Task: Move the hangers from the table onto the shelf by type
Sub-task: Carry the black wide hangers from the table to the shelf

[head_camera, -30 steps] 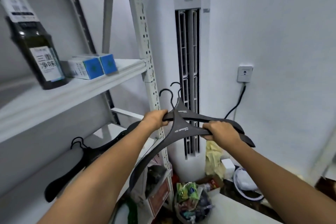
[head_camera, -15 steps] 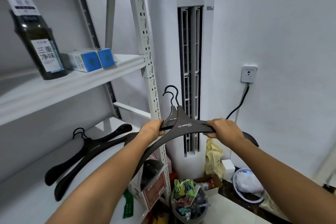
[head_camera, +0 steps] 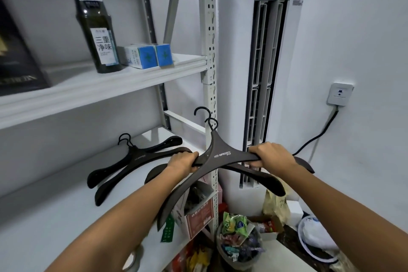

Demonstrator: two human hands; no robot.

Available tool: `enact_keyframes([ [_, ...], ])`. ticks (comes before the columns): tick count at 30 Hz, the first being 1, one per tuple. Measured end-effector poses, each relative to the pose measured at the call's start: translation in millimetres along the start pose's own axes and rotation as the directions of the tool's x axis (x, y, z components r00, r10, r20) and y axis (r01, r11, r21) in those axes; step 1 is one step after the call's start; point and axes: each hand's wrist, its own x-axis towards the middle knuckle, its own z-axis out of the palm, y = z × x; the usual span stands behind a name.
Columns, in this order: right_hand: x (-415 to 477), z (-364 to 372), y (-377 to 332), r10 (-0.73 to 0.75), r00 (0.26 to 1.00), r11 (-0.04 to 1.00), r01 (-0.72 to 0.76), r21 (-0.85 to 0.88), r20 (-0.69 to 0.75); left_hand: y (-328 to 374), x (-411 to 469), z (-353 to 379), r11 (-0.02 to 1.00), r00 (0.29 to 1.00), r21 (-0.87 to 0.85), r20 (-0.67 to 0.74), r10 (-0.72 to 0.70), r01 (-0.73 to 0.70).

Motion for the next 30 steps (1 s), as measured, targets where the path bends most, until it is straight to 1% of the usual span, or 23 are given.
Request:
enact_keyframes([
  [5,9.4,9.5,-7.3,-0.003,1.0,1.0,0.003,0.011,0.012,-22.2,-15.1,1.5,0.997,0.998,-0.053,-0.025,-0.064,0.063],
  [8,18.3,16.9,-16.5,-0.037,0.999,0.999,0.036,0.038,0.02,-43.6,-23.7,1.0,0.992,0.993,-0.069,-0.034,-0.111,0.109],
  [15,48.0,29.4,-50.8,-0.135,0.991,0.991,0.135,0.0,-0.017,-95.1,-48.3,12.6,0.958,0.972,-0.181,-0.031,-0.233,0.224],
  [20,71.9,35.7,-80.5,-0.173,0.985,0.985,0.173,0.023,0.022,-125.4,-65.0,32.0,0.911,0.939,-0.24,0.0,-0.345,0.335],
  [23,85.7,40.6,-98.6,-0.188,0.982,0.982,0.187,0.043,0.034,-142.4,-72.0,46.5,0.877,0.911,-0.257,0.047,-0.409,0.407],
  [26,98.2,47.7,-113.8,-0.201,0.979,0.979,0.2,0.043,0.04,-157.0,-74.5,59.7,0.854,0.893,-0.264,0.095,-0.44,0.448],
  [30,113.1,57.8,-128.2,-0.214,0.976,0.976,0.212,0.043,0.042,-169.4,-70.9,75.5,0.836,0.881,-0.278,0.115,-0.46,0.473],
])
